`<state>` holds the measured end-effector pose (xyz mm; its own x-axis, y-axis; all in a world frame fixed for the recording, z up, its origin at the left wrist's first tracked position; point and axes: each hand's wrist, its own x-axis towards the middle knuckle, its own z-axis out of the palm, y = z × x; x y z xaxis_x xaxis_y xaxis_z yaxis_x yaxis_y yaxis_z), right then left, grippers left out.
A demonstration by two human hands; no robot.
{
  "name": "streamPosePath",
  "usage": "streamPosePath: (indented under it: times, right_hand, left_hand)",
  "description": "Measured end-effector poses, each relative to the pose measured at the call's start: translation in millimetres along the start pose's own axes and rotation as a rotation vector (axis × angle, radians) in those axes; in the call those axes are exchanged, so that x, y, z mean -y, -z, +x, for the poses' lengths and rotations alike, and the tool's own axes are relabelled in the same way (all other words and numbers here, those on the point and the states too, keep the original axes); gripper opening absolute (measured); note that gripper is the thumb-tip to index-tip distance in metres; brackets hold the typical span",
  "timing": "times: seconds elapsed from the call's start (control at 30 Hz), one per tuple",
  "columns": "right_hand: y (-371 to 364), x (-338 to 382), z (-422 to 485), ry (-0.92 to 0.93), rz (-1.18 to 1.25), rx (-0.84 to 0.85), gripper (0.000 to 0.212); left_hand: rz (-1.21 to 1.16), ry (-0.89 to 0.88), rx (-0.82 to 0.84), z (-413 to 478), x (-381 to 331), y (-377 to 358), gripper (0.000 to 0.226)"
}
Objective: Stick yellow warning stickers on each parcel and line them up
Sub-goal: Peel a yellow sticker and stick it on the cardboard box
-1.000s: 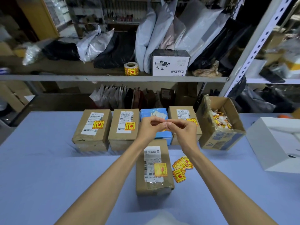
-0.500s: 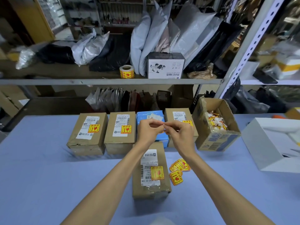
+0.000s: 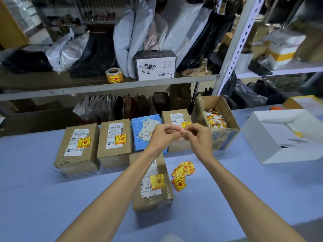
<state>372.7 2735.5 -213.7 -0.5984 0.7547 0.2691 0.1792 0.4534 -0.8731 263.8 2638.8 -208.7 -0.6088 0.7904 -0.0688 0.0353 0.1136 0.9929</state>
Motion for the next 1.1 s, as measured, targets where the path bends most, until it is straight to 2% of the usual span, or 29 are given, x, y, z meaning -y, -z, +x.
streamPosePath:
  times: [0.1,0.23,0.37,0.47,0.5,0.6,0.63,0.73,0.93,1.0,1.1]
  right_hand:
    - [20.1,-10.3,7.8,-0.002,-0.097,-0.066,0.004]
    - [60.5,-22.2,31.8,-0.055,-0.164,-0.136,0.005]
    - [94.1,-39.9,70.4,-0.109,-0.284,-0.167,0.016]
    - [109.1,-49.6,98.1,-0.133,-0.38,-0.105,0.029]
    - [111.9,-52.3,105.7,-0.145,-0.398,-0.056,0.031]
    - [115.1,-57.5,114.5,-0.168,-0.456,0.098,0.009]
    - [115.8,-60.2,113.8,-0.175,-0.45,0.127,0.009]
    - [116.4,-64.9,104.7,-0.163,-0.449,0.137,0.026]
    - [82.8,-56.1,67.8,-0.087,-0.357,0.163,0.032]
    - [58.3,-52.1,52.8,-0.064,-0.305,0.225,0.037]
    - [20.2,-44.8,22.8,-0.119,-0.224,0.409,0.034]
  left_hand:
    - [0.238,-0.071,-0.008,21.5,-8.1,-29.0,0.018]
    - [0.682,-0.198,0.109,62.8,-30.2,-58.0,0.025]
    - [0.92,-0.266,0.154,99.1,-53.1,-85.9,0.025]
    - [1.039,-0.259,0.187,123.3,-57.9,-106.6,0.027]
    - [1.057,-0.241,0.2,130.6,-57.0,-112.3,0.027]
    - [1.033,-0.181,0.2,143.8,-53.2,-124.7,0.028]
    - [1.011,-0.167,0.194,146.5,-50.1,-126.4,0.03]
    - [0.928,-0.104,0.159,145.0,-38.6,-123.1,0.03]
    - [0.802,0.039,0.034,104.0,-6.3,-91.9,0.021]
    - [0.728,0.104,-0.041,80.7,7.8,-75.8,0.023]
    - [0.656,0.181,-0.164,34.6,31.3,-47.9,0.025]
